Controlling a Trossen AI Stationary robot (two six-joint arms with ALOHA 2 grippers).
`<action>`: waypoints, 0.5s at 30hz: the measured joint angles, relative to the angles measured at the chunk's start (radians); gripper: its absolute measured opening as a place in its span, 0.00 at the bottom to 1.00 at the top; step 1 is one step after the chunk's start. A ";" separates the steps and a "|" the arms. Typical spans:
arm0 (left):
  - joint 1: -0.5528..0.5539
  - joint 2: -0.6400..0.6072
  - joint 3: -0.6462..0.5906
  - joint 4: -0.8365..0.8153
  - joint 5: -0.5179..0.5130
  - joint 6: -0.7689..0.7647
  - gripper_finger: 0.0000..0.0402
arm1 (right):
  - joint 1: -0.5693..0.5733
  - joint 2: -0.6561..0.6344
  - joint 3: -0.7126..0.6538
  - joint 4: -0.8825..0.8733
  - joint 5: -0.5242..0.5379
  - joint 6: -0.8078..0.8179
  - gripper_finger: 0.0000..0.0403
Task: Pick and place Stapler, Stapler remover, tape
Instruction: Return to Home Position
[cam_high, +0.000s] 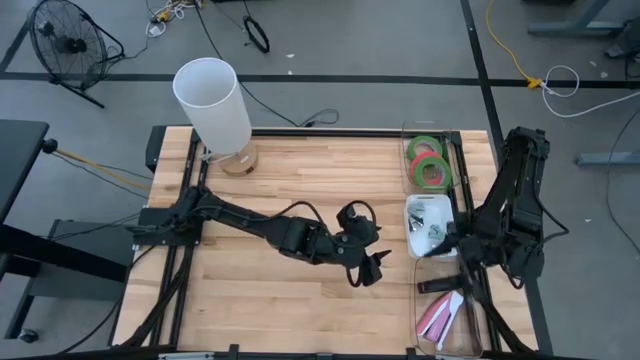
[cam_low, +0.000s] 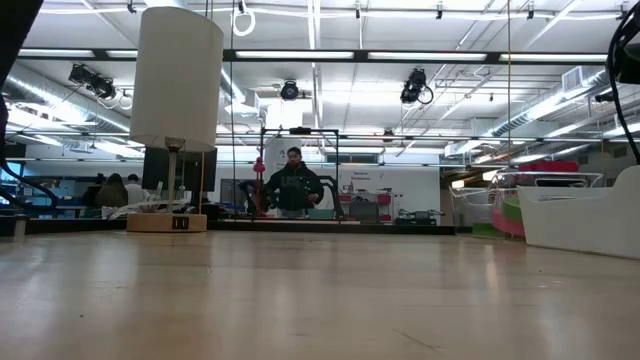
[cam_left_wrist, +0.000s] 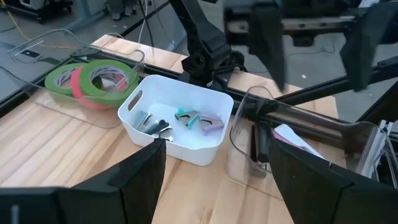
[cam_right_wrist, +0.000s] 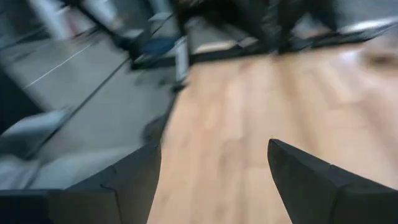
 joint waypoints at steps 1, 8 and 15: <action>0.001 0.000 0.000 0.000 0.000 0.000 0.70 | 0.000 0.000 0.000 0.000 -0.050 0.000 0.72; 0.001 0.000 0.000 0.000 0.000 0.000 0.70 | 0.000 0.000 0.000 0.000 -0.357 -0.013 0.72; 0.001 0.000 0.000 0.000 0.001 0.000 0.70 | -0.030 -0.005 0.002 0.022 -0.488 -0.284 0.72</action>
